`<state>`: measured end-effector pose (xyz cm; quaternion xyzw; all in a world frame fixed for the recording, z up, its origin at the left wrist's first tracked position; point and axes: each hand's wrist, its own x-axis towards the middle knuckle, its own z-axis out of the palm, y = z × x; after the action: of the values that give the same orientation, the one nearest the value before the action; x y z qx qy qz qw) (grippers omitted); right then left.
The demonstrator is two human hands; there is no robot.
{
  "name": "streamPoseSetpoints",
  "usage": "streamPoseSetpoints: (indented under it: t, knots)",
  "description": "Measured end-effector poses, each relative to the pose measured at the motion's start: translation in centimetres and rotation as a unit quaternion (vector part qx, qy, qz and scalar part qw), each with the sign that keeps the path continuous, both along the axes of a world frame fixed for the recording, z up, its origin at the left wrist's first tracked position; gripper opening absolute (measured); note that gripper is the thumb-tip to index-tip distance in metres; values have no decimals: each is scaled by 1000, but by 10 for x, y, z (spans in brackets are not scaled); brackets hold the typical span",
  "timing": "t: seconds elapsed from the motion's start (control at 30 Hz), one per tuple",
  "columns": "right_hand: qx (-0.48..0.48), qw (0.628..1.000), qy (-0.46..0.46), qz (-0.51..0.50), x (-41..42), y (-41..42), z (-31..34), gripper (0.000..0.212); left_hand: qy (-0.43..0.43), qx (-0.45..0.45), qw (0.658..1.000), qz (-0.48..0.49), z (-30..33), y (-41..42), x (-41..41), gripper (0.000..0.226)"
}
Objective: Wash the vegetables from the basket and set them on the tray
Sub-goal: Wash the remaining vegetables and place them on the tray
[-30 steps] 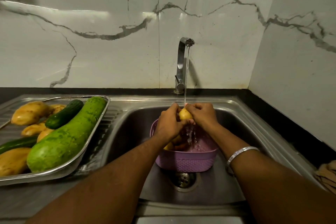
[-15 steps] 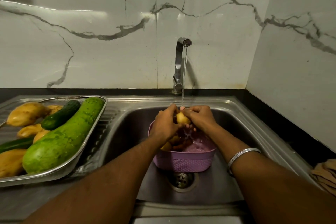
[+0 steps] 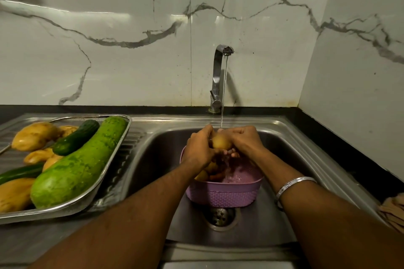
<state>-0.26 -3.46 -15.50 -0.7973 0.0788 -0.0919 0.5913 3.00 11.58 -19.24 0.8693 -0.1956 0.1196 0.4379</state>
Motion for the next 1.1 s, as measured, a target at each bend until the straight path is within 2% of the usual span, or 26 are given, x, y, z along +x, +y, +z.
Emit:
streamPoseSetpoints:
  t: [0.27, 0.53, 0.77, 0.97, 1.1]
  knots:
    - [66, 994, 77, 33, 5, -9, 4, 20, 6, -13, 1000, 12, -1, 8, 3, 49]
    - [64, 997, 47, 7, 3, -2, 3, 21, 26, -26, 999, -14, -3, 6, 4, 49]
    - [125, 986, 86, 69, 13, -10, -3, 21, 65, -73, 995, 3, -4, 14, 8, 50]
    - [85, 996, 31, -18, 10, -4, 1, 22, 74, -71, 995, -17, -3, 7, 4, 53]
    - [84, 996, 12, -27, 8, 0, 4, 30, 77, -79, 994, -22, 0, 5, 0, 51]
